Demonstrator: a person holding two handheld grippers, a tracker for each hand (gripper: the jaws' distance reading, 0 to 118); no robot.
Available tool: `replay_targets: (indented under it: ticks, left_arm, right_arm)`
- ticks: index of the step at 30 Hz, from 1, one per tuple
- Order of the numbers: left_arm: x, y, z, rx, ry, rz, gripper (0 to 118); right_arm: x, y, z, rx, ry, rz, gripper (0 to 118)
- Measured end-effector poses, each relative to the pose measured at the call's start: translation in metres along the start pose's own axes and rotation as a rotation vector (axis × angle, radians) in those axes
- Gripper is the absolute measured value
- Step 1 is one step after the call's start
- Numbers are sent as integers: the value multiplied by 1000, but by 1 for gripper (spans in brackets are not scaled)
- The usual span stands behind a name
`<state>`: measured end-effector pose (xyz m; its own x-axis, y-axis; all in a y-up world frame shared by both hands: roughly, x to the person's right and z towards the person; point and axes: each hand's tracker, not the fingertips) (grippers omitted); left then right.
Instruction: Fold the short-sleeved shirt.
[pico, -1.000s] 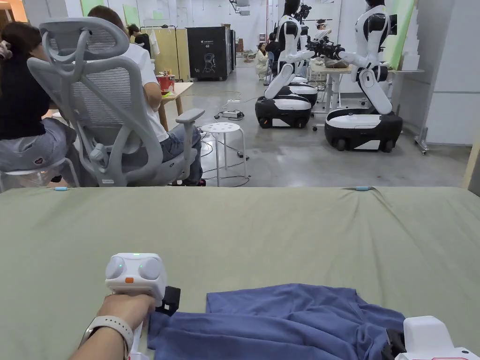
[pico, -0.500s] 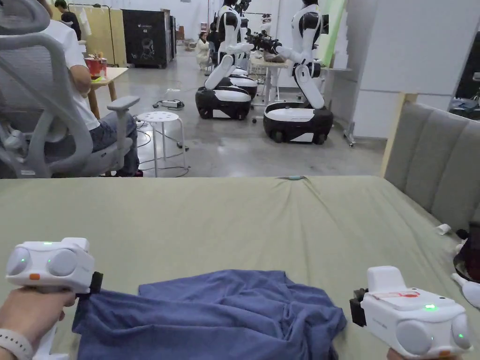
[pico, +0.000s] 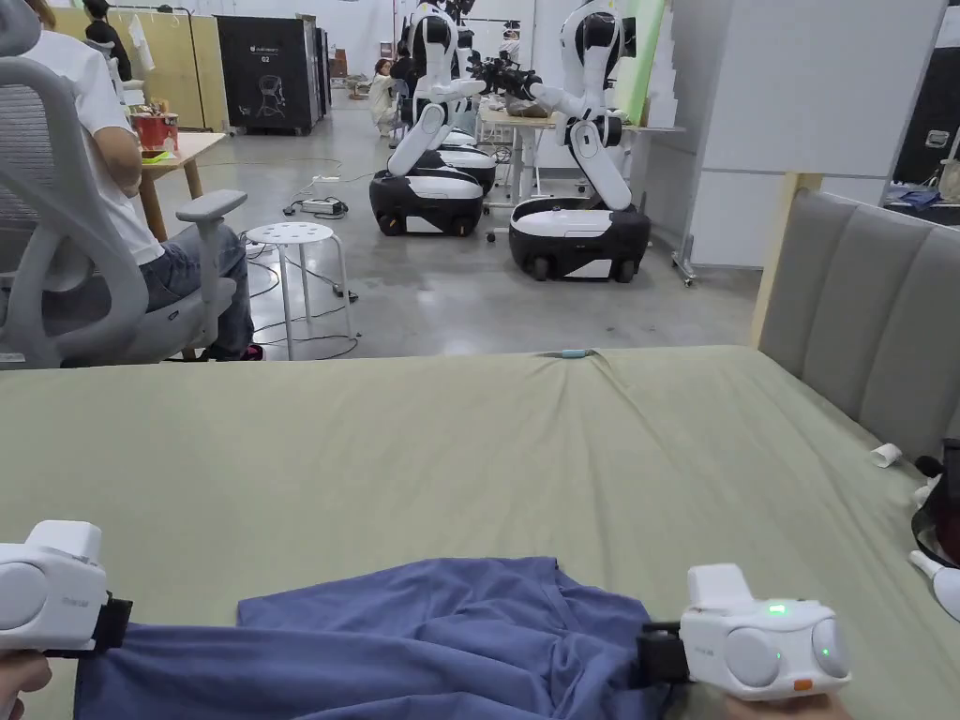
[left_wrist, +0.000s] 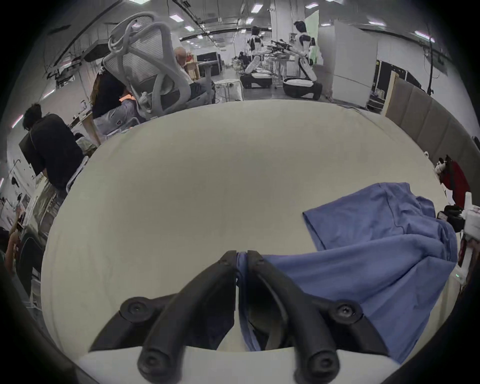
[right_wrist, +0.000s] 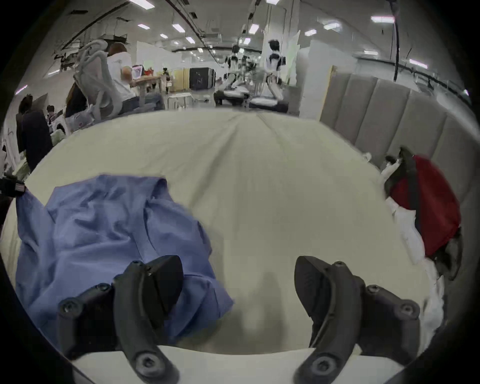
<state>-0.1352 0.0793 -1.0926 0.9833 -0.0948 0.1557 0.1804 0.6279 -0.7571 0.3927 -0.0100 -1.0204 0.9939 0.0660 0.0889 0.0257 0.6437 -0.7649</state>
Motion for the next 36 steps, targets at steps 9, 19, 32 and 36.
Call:
replay_targets:
  ticks: [9,19,32,36]
  left_arm:
    - [1,-14,15,7,16,-27,5]
    - [-40,2,155,289,207,-113,5]
    - [-90,73,257,561,444,-72,4]
    - [-86,110,266,605,511,-96,4]
  right_arm:
    - [-26,4,42,14,12,111,3]
    - [-28,70,202,387,-126,87,3]
    - [-50,171,317,669,-270,150,3]
    - [-57,204,330,716,-343,177,3]
